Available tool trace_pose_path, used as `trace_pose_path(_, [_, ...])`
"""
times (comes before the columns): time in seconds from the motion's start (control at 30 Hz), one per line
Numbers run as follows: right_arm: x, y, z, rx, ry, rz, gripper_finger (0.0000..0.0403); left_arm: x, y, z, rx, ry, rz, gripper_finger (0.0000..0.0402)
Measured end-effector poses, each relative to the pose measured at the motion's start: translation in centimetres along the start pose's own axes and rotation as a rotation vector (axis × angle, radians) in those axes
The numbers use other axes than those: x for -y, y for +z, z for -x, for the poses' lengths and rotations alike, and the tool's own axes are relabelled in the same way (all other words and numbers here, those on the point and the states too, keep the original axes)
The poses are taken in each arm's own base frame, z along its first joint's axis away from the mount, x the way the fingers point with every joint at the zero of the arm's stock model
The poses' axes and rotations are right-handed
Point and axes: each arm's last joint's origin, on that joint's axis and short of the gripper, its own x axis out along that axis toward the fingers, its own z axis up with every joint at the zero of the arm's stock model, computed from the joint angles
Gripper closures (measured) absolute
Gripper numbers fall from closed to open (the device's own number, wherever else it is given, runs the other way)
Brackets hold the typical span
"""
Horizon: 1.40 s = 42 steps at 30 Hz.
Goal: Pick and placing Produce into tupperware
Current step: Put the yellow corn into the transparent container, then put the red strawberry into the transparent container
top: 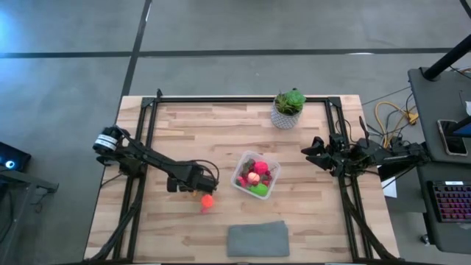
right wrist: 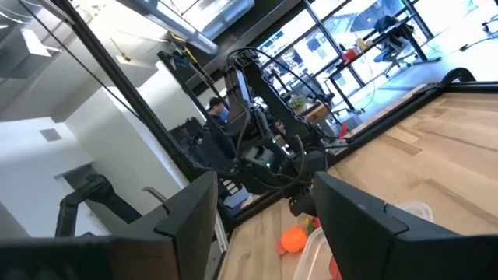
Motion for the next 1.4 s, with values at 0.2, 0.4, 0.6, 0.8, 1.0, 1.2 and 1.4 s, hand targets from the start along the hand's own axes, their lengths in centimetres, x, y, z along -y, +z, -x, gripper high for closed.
trace_pose_path(0.2, [0.0, 0.0, 0.0, 0.000, 0.000, 0.000, 0.0197, 0.0, 0.0, -0.1, -0.002, -0.008, -0.008, 0.0327])
trace_pose_path(0.4, [0.0, 0.0, 0.0, 0.000, 0.000, 0.000, 0.0197, 0.0, 0.0, -0.1, -0.001, -0.004, -0.030, 0.0374])
trace_pose_path(0.6, [0.0, 0.0, 0.0, 0.000, 0.000, 0.000, 0.0197, 0.0, 0.0, 0.0, 0.004, -0.007, -0.048, 0.0385])
trace_pose_path(0.8, [0.0, 0.0, 0.0, 0.000, 0.000, 0.000, 0.0197, 0.9, 0.7, 3.6, 0.156, -0.163, -0.078, 0.0384])
trace_pose_path(1.0, [0.0, 0.0, 0.0, 0.001, 0.000, 0.000, 0.0197, 5.2, 1.2, 9.5, 0.440, -0.622, -0.413, 0.0384])
trace_pose_path(1.2, [0.0, 0.0, 0.0, 0.000, 0.000, 0.000, 0.0197, 10.0, 2.5, 9.9, 0.505, -0.820, -0.634, 0.0377])
trace_pose_path(1.4, [0.0, 0.0, 0.0, 0.001, 0.000, 0.000, 0.0197, 13.8, 2.8, 8.2, 0.386, -0.812, -0.674, 0.0309])
